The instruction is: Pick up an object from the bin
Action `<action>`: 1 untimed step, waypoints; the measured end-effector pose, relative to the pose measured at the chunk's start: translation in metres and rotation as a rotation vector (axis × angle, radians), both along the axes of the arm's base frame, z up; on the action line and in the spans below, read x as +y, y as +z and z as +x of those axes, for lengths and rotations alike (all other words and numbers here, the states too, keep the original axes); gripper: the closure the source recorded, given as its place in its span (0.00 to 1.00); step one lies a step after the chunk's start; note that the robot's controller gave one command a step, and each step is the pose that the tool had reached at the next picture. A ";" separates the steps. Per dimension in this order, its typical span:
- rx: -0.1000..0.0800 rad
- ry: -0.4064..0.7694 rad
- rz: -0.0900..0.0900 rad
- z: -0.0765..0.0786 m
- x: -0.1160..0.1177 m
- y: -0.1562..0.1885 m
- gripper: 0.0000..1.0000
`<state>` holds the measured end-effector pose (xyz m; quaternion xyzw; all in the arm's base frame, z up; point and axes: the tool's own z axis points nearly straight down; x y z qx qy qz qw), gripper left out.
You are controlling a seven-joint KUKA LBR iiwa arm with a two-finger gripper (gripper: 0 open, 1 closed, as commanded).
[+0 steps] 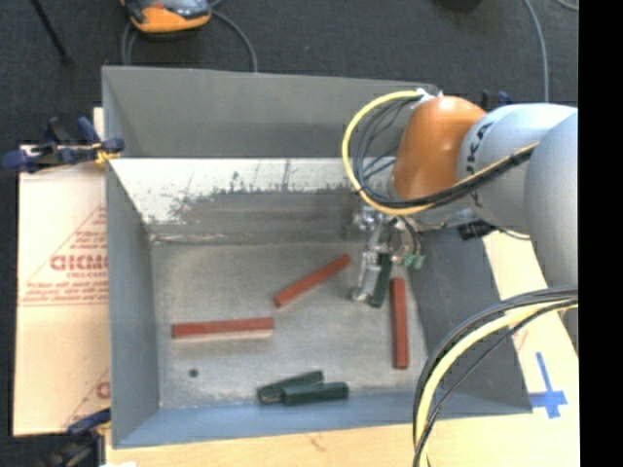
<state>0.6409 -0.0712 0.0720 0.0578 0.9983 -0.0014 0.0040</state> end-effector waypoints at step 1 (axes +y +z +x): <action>0.000 0.001 0.000 0.000 0.000 0.000 0.00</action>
Offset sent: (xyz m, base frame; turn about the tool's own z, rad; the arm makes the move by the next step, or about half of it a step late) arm -0.0128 0.0566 -0.0020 -0.2299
